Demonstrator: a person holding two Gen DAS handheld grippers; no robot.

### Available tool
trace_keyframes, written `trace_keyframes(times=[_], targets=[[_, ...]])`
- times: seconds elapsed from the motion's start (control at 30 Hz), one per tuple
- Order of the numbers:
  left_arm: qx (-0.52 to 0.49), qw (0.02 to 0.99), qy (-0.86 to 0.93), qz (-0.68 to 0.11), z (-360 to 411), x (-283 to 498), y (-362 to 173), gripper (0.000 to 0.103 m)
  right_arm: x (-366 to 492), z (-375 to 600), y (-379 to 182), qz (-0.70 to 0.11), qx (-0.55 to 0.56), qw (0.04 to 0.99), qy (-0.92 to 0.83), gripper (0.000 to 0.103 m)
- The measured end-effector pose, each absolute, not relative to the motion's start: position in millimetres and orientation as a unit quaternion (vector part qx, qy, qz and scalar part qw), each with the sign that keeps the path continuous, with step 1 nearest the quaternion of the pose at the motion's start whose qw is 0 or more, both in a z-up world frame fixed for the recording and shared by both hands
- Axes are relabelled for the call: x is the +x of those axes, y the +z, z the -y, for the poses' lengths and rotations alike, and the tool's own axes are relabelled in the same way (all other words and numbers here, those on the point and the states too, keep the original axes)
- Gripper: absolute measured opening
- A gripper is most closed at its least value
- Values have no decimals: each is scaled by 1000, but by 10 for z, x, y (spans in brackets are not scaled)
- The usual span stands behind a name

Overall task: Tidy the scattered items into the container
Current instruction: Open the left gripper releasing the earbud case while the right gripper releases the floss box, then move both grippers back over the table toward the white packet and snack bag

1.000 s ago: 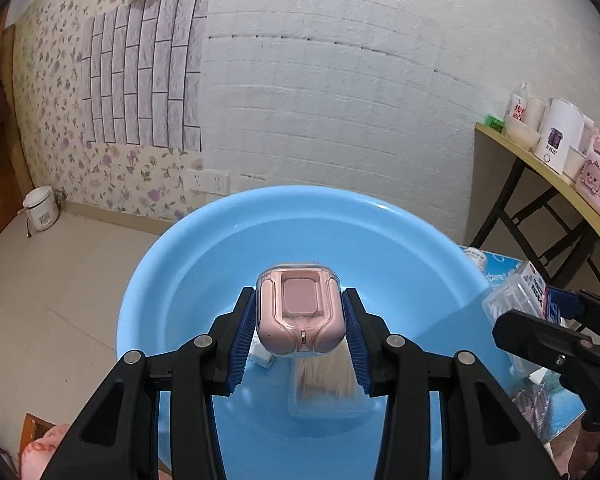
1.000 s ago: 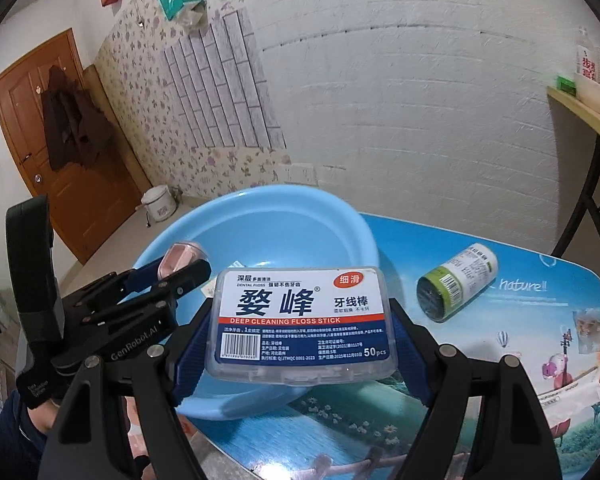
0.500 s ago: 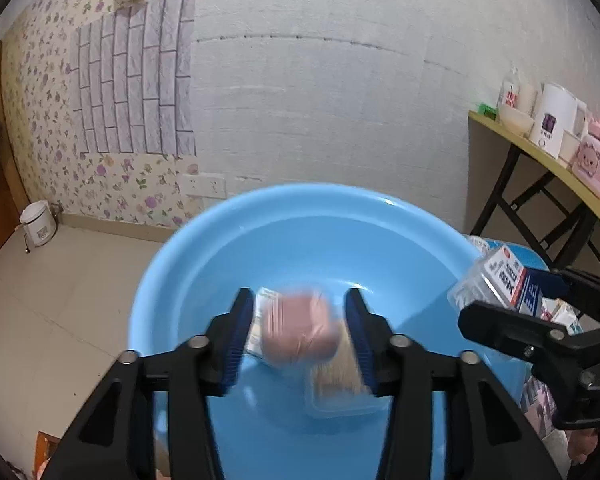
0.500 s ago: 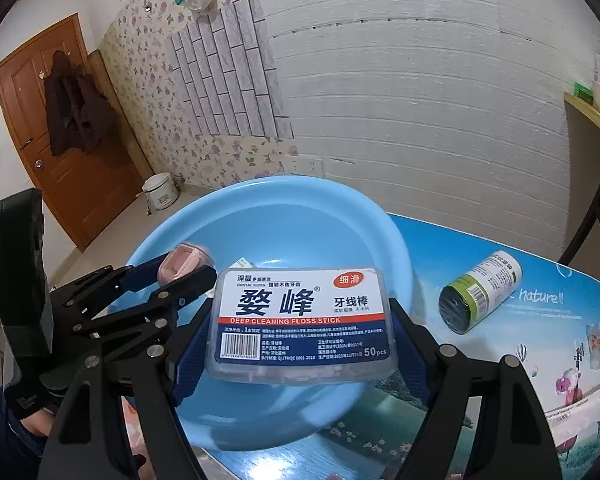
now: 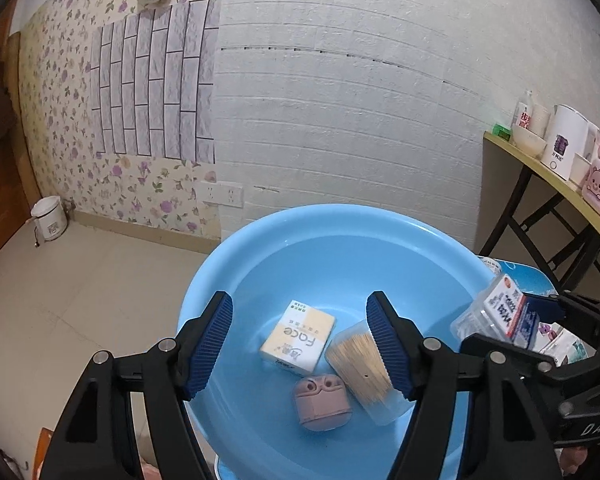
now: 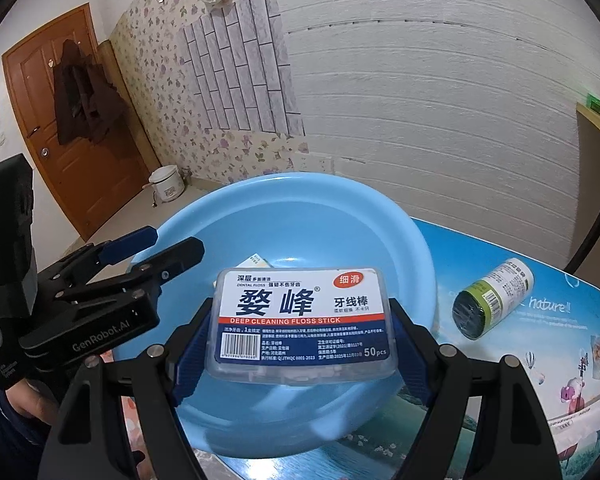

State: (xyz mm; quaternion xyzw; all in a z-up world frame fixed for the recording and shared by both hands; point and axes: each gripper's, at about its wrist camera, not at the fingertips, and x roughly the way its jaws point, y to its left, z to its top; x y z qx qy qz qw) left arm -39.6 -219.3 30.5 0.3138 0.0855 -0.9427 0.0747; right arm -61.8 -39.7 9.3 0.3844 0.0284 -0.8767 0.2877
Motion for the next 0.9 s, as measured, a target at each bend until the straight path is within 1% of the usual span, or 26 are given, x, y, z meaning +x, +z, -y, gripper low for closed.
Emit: trace_keyframes(times=[0.2, 0.3, 0.33, 0.37, 0.4, 0.63, 0.67, 0.9], targets=[[309, 85, -942, -96, 2281, -356, 323, 70, -673, 503, 18, -53, 385, 283, -877, 82], [308, 93, -942, -96, 2326, -330, 339, 70, -720, 521, -22, -49, 392, 284, -874, 84], [307, 95, -942, -98, 2346, -319, 344, 70, -725, 521, -25, -50, 391, 282, -875, 94], [306, 97, -942, -99, 2358, -308, 348, 70, -720, 518, -17, -50, 388, 281, -877, 101], [306, 99, -942, -100, 2371, -297, 355, 70, -706, 503, -4, -46, 381, 283, -879, 103], [306, 102, -941, -101, 2332, -247, 398, 71, -655, 433, 65, -26, 375, 287, -881, 103], [305, 100, -942, -99, 2301, -238, 415, 72, -638, 424, 76, -24, 375, 287, -881, 103], [290, 85, -949, -85, 2067, -188, 554, 91, -504, 212, 151, -2, 357, 286, -889, 103]])
